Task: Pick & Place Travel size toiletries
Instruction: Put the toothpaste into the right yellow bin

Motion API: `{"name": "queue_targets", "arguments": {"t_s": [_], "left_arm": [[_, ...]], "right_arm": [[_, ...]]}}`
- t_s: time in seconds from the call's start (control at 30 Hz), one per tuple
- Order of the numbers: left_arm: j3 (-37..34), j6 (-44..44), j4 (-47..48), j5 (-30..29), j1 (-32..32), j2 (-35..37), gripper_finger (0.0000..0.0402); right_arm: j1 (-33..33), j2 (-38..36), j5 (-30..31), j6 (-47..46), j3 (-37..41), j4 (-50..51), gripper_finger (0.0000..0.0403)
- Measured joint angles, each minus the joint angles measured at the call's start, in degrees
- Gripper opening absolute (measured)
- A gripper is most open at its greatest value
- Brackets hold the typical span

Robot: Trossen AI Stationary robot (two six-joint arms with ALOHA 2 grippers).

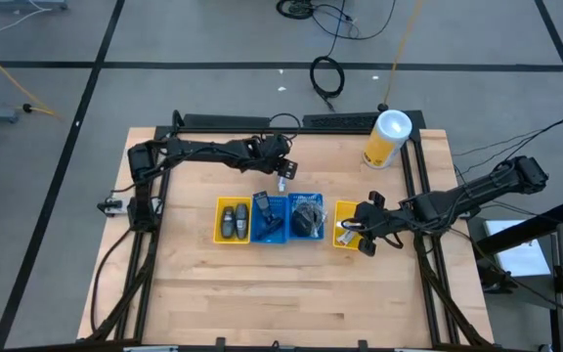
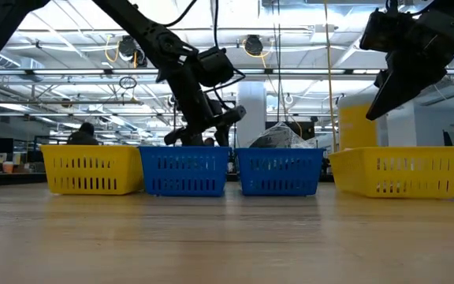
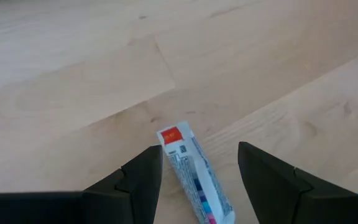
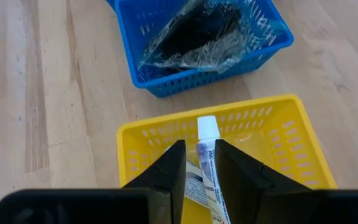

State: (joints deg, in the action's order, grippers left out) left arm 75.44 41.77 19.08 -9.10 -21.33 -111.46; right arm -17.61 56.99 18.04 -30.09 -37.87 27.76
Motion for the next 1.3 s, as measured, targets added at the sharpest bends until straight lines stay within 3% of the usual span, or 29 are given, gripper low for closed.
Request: {"name": "queue_targets", "arguments": {"t_s": [0.2, 0.5, 1.3], "left_arm": [[0.0, 0.4, -1.1, 3.6, 0.0, -3.0, 0.0207], [0.1, -0.6, -2.6, -0.4, -0.6, -2.7, 0.0207], [0.0, 0.4, 0.0, 1.1, -1.6, -5.4, 0.0207]], "right_arm": [[0.0, 0.0, -0.1, 0.8, 0.0, -0.2, 0.0077], [0.0, 0.0, -0.1, 0.8, 0.0, -0.2, 0.0077], [0.0, 0.0, -0.1, 0.8, -0.1, -0.7, 0.0077]]}}
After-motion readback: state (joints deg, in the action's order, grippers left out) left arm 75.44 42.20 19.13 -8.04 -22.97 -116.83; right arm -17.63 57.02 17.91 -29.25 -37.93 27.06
